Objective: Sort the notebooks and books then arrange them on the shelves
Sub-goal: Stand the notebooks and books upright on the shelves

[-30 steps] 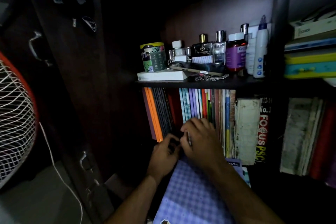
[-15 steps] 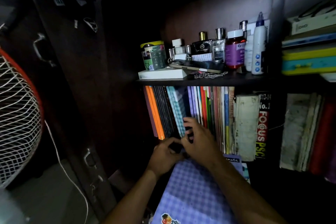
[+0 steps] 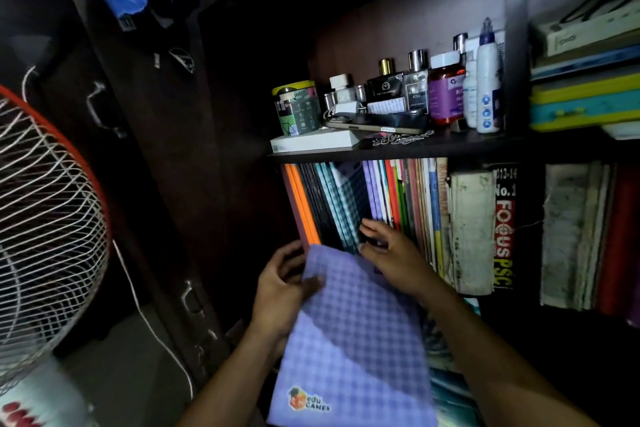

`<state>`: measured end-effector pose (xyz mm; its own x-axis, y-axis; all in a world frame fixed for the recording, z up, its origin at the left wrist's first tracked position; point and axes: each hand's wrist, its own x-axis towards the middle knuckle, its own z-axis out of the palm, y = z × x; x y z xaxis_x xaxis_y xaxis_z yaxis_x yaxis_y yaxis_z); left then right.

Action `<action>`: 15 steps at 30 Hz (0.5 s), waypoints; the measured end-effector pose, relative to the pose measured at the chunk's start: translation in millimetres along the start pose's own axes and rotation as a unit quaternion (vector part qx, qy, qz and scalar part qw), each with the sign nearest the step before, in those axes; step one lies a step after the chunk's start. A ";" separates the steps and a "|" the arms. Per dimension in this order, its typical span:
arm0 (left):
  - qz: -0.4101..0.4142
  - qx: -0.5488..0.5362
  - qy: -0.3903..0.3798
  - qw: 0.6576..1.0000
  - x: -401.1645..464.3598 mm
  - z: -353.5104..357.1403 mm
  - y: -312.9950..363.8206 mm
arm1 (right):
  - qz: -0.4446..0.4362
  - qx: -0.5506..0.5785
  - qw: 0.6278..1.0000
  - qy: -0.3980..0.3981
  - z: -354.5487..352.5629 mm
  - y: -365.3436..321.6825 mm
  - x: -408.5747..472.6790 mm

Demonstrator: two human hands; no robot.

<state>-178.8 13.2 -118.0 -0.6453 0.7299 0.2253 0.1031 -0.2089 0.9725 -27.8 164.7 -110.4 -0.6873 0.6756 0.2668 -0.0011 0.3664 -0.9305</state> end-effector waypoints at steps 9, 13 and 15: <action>0.188 0.192 0.050 0.962 6.5 -12.7 95.7 | -0.047 -0.052 0.998 -0.001 17.4 9.3 -8.2; 0.285 0.194 0.127 0.930 -11.5 2.8 107.9 | -0.103 -0.117 0.988 -0.019 23.1 13.9 -9.8; 0.309 0.181 0.142 0.923 -14.4 13.7 104.6 | -0.102 -0.131 0.986 -0.011 23.1 12.8 -9.2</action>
<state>-148.3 -10.2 -18.7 -0.5458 0.3329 0.7689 0.7309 -0.2596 0.6312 -38.3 148.4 -130.7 -0.7075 0.5585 0.4330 0.0450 0.6471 -0.7611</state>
